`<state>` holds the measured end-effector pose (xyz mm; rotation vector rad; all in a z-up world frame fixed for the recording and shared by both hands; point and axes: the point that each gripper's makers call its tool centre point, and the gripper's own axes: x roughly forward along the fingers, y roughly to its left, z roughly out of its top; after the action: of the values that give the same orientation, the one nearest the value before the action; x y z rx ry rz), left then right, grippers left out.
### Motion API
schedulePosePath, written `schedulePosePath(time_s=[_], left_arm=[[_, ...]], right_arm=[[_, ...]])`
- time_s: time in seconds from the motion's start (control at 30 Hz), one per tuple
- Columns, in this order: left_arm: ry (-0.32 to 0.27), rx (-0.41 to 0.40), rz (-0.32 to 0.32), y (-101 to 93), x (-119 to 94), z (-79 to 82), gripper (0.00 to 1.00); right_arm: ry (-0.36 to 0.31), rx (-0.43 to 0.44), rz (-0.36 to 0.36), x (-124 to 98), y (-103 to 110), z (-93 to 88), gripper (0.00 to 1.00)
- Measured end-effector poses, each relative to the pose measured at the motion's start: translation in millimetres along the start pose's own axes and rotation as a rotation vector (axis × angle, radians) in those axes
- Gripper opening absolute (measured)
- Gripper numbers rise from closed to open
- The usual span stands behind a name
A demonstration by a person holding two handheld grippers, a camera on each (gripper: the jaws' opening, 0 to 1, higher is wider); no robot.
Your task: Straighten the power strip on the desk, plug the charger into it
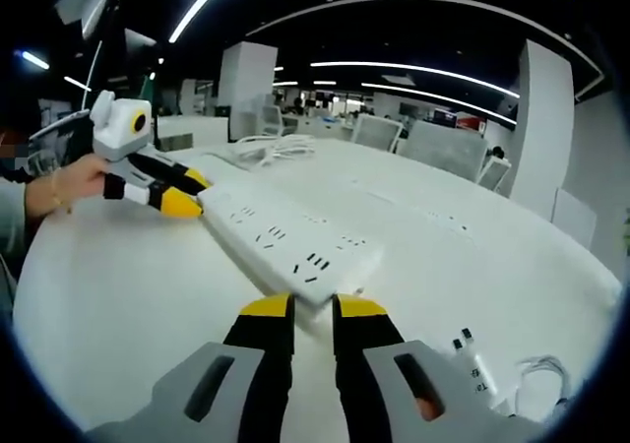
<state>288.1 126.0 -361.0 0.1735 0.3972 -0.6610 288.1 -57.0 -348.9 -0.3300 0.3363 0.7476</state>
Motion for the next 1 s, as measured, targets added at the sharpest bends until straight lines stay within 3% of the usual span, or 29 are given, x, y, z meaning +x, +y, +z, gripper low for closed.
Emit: schedulePosePath(time_s=[1.0], left_arm=[[0.006,0.030,-0.007,-16.9,-13,-7.3,0.21]], right_arm=[[-0.004,0.005,-0.002,-20,16,-7.6,0.13]])
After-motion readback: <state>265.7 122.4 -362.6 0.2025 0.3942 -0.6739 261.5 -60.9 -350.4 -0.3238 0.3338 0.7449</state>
